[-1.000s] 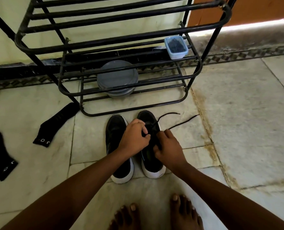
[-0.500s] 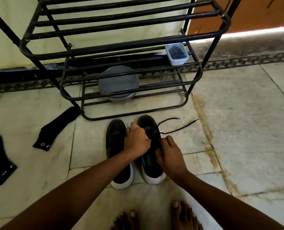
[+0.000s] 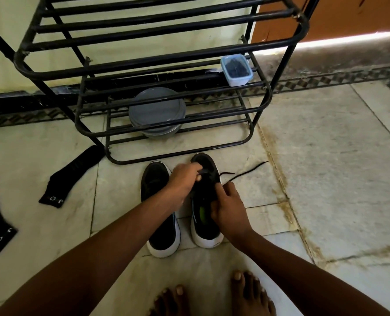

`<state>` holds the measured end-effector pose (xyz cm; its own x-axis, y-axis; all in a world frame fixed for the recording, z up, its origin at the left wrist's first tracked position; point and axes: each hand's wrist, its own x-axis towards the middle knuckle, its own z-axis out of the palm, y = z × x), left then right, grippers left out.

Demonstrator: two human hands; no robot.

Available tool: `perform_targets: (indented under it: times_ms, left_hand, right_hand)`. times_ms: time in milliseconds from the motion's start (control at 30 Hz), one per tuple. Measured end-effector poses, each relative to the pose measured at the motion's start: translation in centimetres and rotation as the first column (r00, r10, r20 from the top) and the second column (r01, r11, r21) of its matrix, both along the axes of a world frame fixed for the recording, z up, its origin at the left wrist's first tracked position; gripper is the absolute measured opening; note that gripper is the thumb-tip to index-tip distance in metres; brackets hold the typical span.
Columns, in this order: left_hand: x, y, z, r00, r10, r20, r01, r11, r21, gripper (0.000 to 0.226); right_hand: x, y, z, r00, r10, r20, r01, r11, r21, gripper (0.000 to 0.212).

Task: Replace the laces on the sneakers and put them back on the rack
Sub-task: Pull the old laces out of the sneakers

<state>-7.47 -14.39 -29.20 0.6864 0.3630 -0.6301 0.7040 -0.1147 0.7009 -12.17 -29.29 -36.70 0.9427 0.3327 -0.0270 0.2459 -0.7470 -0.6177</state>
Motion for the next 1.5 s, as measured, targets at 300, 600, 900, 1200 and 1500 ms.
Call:
perform_targets:
  times_ms: [300, 600, 900, 1200, 1500]
  left_hand:
    - [0.4, 4.5, 7.3, 0.77, -0.634, -0.068, 0.522, 0.566, 0.638, 0.041]
    - [-2.2, 3.9, 7.0, 0.2, -0.864, -0.463, 0.98, 0.178, 0.091, 0.068]
    - [-2.1, 4.2, 1.4, 0.449, -0.821, -0.353, 0.818, 0.218, 0.532, 0.072]
    - [-2.9, 4.2, -0.5, 0.425, -0.817, -0.39, 0.821, 0.166, 0.547, 0.122]
    - [-1.9, 3.2, -1.3, 0.407, -0.821, -0.4, 0.805, 0.116, 0.581, 0.106]
  right_hand:
    - [0.0, 0.3, 0.2, 1.0, -0.008, -0.007, 0.008, 1.0, 0.007, 0.035]
    - [0.9, -1.1, 0.1, 0.986, -0.142, 0.082, 0.134, 0.986, 0.099, 0.043]
    - [5.4, -0.8, 1.5, 0.969, -0.092, -0.23, 0.145, 0.964, 0.225, 0.014]
    - [6.9, -0.2, 2.1, 0.879, -0.049, -0.474, 0.181, 0.954, 0.238, 0.02]
    - [7.9, 2.7, 1.7, 0.939, -0.024, -0.343, 0.017, 1.0, -0.024, 0.011]
